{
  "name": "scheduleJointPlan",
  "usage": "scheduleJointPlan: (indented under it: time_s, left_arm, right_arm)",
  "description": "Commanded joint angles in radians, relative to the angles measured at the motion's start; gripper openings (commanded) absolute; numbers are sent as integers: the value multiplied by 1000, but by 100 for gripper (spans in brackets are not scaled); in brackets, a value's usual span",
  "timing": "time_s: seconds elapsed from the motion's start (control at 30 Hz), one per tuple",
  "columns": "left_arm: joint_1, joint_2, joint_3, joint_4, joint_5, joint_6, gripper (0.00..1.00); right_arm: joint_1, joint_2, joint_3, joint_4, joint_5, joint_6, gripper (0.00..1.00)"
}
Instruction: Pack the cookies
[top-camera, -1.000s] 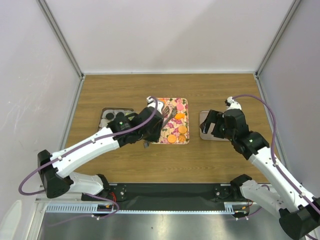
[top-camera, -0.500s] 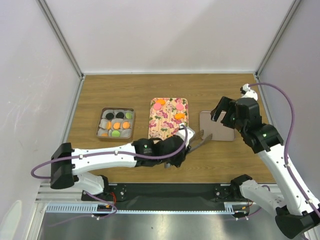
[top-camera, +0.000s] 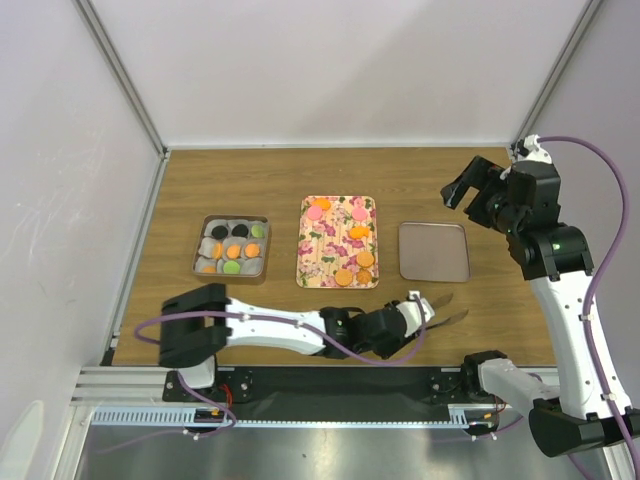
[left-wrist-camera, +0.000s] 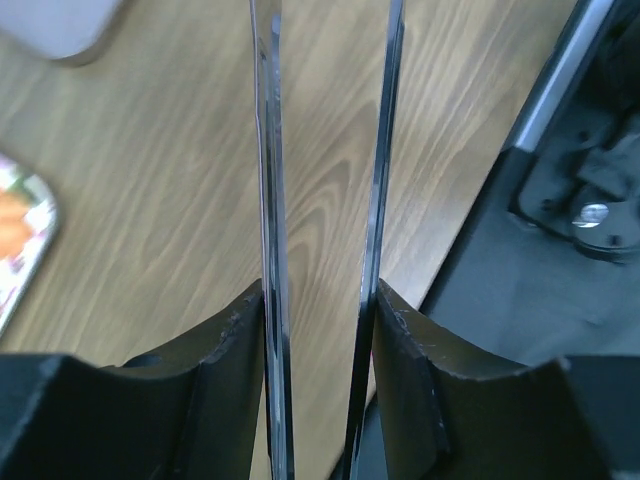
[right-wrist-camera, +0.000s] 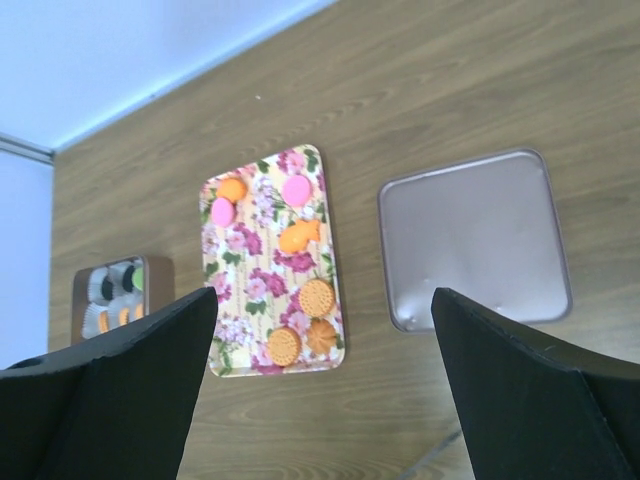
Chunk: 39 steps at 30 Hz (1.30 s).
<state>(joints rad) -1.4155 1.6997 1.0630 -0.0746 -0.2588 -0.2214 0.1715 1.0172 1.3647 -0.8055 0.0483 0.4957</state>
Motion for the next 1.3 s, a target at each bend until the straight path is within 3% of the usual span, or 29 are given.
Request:
scheduleJointPlan:
  time_s: [0.0,0.13,0.4,0.77,1.27]
  left_arm:
    - [-5,55,57,171,-19,122,47]
    - [-5,135,71,277,7,211,48]
    - [-2,282,189,299,73,313,49]
    - [29,368,247,348,168,313,55]
    - [50,403,253,361,187,303,65]
  right_arm:
    - [-21,-2,56,-18,-71,-19,96]
    - [-24,-12,60,-29,-85,-19,96]
    - [-27,-23,66,-49,-79,-23,96]
    - [-44,-46,63,-70,-64,-36,96]
    - [-56,-74,57,-100,-54,-36,96]
